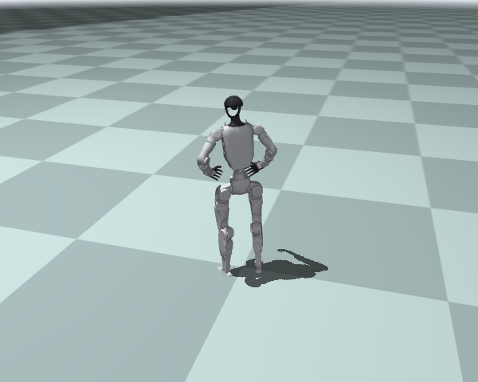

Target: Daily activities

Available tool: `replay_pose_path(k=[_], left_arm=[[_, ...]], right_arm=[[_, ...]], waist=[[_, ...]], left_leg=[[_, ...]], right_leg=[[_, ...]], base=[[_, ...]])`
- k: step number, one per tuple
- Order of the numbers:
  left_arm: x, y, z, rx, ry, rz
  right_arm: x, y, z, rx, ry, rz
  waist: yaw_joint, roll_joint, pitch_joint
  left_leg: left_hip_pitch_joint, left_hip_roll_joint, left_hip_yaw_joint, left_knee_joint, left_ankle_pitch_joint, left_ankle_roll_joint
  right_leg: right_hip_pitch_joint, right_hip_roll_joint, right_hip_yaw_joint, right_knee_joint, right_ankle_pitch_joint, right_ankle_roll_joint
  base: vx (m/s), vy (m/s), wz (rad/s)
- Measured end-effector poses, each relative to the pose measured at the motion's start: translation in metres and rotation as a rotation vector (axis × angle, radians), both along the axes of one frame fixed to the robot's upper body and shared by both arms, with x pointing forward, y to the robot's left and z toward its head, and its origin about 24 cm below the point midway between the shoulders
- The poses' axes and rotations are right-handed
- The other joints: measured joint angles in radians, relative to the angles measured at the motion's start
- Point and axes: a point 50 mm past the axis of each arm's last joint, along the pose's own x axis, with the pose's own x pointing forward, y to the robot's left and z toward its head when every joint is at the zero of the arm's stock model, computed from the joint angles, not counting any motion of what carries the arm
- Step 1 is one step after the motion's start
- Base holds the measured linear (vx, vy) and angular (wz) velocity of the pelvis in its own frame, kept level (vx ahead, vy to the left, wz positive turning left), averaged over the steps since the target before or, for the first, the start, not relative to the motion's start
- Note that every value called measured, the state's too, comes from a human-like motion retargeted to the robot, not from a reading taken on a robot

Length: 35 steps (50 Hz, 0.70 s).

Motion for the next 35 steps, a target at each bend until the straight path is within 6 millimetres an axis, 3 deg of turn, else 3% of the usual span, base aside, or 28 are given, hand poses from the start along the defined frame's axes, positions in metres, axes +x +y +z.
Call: replay_pose_path(k=[35], left_arm=[[0.006, -0.004, -0.002, -0.058, 0.096, -0.098]], right_arm=[[0.002, -0.001, 0.016, 0.300, 0.044, -0.070]], waist=[[-0.022, 0.019, 0.025]], left_leg=[[-0.047, 0.008, -0.024, 0.022, 0.006, -0.006]], right_leg=[[-0.056, -0.005, 0.004, 0.058, -0.011, -0.014]], base=[[0.00, 0.00, 0.00]])
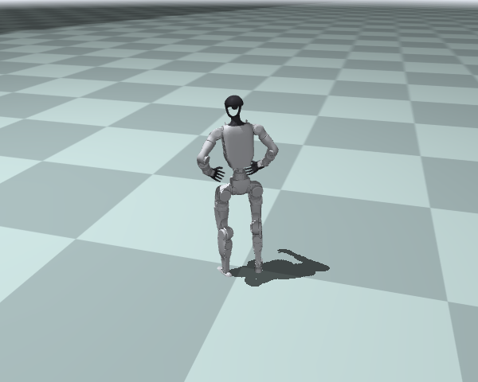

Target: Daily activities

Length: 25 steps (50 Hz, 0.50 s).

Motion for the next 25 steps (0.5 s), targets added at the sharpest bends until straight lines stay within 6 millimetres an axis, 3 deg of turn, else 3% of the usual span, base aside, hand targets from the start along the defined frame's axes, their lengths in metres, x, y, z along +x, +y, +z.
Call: replay_pose_path(k=[25], left_arm=[[-0.001, -0.004, -0.005, -0.062, 0.111, -0.077]], right_arm=[[0.006, 0.002, 0.011, 0.161, -0.005, 0.000]], waist=[[-0.010, 0.025, 0.019]], left_leg=[[-0.021, 0.015, -0.009, 0.061, -0.018, 0.001]], right_leg=[[-0.007, 0.006, 0.020, 0.011, -0.005, -0.003]], base=[[0.00, 0.00, 0.00]])
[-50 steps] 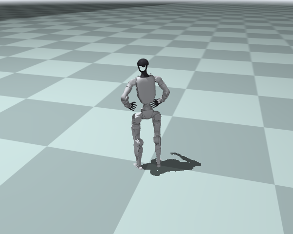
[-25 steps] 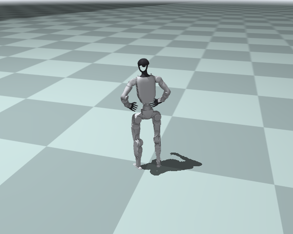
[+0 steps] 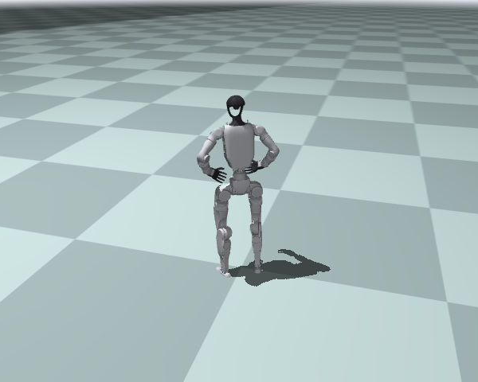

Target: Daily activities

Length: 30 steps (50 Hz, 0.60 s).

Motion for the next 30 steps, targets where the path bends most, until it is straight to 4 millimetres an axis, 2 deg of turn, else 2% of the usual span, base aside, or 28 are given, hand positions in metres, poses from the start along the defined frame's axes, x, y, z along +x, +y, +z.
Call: replay_pose_path(k=[30], left_arm=[[-0.0061, 0.0075, -0.0009, 0.001, 0.088, -0.104]], right_arm=[[0.0048, 0.0075, 0.0057, 0.084, -0.006, 0.055]], waist=[[-0.007, -0.011, 0.008]], left_leg=[[0.011, 0.013, 0.016, 0.060, -0.016, 0.012]], right_leg=[[0.007, 0.008, 0.043, -0.003, -0.013, 0.015]], base=[[0.00, 0.00, 0.00]])
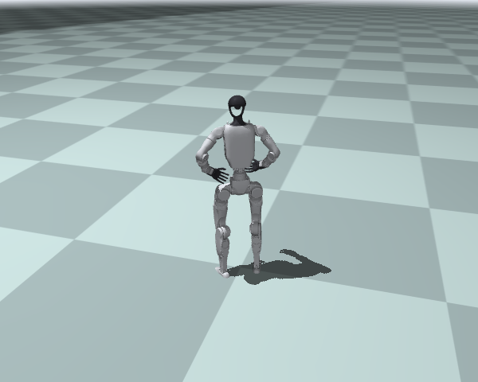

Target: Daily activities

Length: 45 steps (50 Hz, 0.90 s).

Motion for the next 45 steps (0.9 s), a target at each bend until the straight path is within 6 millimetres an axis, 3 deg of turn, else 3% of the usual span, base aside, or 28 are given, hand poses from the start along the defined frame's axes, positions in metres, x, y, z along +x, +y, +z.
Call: replay_pose_path(k=[16, 30, 36, 45], left_arm=[[0.004, 0.028, 0.005, 0.107, 0.012, -0.046], [-0.009, 0.044, 0.006, 0.245, 0.050, -0.224], [-0.010, 0.048, 0.005, 0.301, 0.069, -0.294], [0.020, 0.044, -0.006, 0.405, 0.018, -0.366]], right_arm=[[0.000, 0.002, 0.006, 0.037, -0.007, 0.081], [-0.003, 0.001, 0.026, -0.036, -0.106, 0.262], [0.003, 0.000, 0.066, -0.083, -0.274, 0.378], [0.032, 0.025, 0.126, -0.146, -0.579, 0.539]], waist=[[-0.007, -0.017, -0.013], [-0.017, -0.035, -0.031], [-0.023, -0.052, -0.049], [-0.023, -0.071, -0.080]], left_leg=[[0.009, -0.003, 0.028, 0.014, 0.008, 0.010], [0.036, -0.023, 0.066, -0.015, 0.039, 0.026], [0.045, -0.033, 0.080, -0.029, 0.051, 0.037], [0.049, -0.042, 0.099, -0.030, 0.056, 0.056]], right_leg=[[-0.012, -0.003, 0.038, 0.002, -0.009, 0.022], [-0.035, -0.013, 0.084, 0.015, -0.018, 0.042], [-0.048, -0.016, 0.107, 0.018, -0.017, 0.047], [-0.066, -0.018, 0.141, 0.022, -0.011, 0.052]], base=[[0.01, -0.01, -0.11], [0.00, -0.01, -0.23], [-0.01, 0.01, -0.24], [-0.01, 0.02, -0.24]])
